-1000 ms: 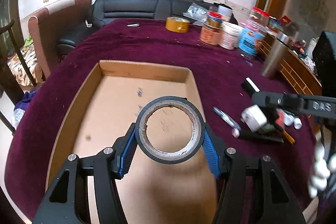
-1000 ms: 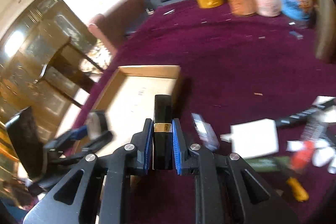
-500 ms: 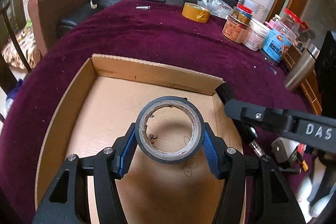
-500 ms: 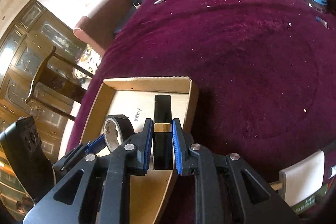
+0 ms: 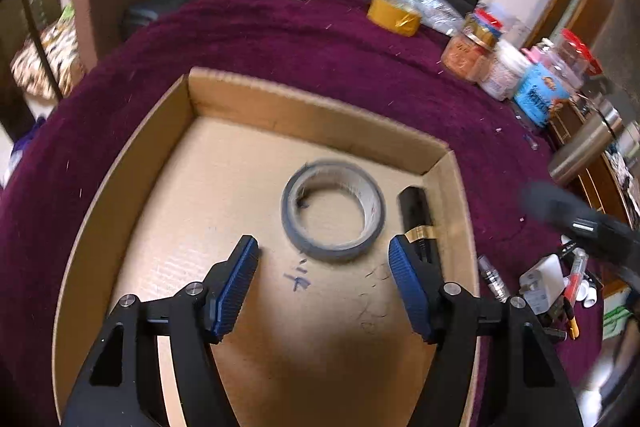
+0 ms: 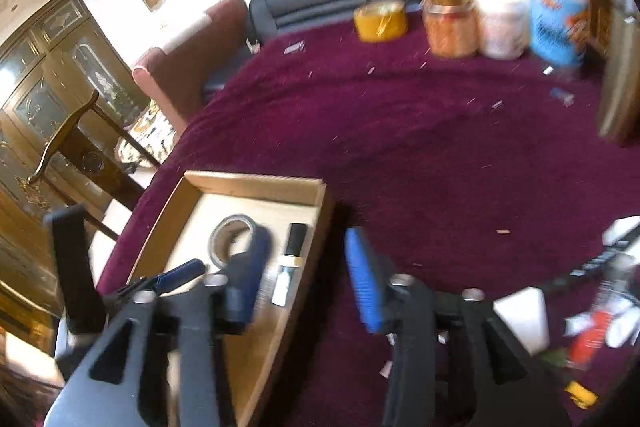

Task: Organize rigid objects
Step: 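Lower the tape and the black tube into the cardboard tray and open both grippers, then grasp the white charger with the left gripper and lift it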

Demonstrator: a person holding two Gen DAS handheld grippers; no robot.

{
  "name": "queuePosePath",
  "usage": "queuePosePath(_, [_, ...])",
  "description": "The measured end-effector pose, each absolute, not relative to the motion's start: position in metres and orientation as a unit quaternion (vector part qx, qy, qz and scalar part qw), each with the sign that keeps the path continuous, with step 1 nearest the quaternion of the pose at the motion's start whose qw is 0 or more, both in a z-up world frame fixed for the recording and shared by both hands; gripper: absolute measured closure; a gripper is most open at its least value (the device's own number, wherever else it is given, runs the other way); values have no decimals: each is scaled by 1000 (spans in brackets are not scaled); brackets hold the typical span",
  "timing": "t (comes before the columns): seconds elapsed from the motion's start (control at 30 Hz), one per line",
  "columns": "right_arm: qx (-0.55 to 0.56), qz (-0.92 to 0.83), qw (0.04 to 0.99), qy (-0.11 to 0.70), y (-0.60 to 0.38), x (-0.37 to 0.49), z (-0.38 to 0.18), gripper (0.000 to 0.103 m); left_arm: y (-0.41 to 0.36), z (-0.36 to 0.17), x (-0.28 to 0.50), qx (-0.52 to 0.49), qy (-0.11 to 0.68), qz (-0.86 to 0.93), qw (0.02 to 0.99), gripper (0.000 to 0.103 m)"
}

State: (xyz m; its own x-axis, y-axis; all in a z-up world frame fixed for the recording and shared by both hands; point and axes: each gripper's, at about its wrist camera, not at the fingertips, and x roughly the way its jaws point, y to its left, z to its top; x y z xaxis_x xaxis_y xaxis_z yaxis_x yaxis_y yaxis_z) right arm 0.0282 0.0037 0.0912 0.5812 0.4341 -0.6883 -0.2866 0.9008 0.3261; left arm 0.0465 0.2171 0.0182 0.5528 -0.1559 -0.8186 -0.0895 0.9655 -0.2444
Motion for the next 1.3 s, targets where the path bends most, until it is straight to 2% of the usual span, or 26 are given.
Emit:
queuePosePath(0.3, [38,118,942,312,-70,-53,114,54,212,26,28,-112,460,-11,881,41])
queuePosePath(0.33, [30,98,951,293,-80,-63,118,48,210,32,23,-109,448,-7,887,41])
queuePosePath(0.37, [22,69,961,266,-93,-75,121,32,210,39,18,-106,435,-5,894,41])
queuePosePath(0.43, [27,34,974,223,-115,-90,122,13,197,57,0,-81,404,-4,911,41])
queuePosePath(0.5, [49,15,977,208,-138,-92,119,13,182,67,-11,-46,385,-1,922,40])
queuePosePath(0.63, [103,-1,958,266,-178,-73,102,13,142,79,-34,18,362,-7,932,40])
queuePosePath(0.87, [108,-37,945,307,-211,-52,80,13,93,80,-49,41,370,-33,928,40])
queuePosePath(1.3, [160,-18,936,313,-238,-52,60,13,41,52,-31,63,416,-46,906,41])
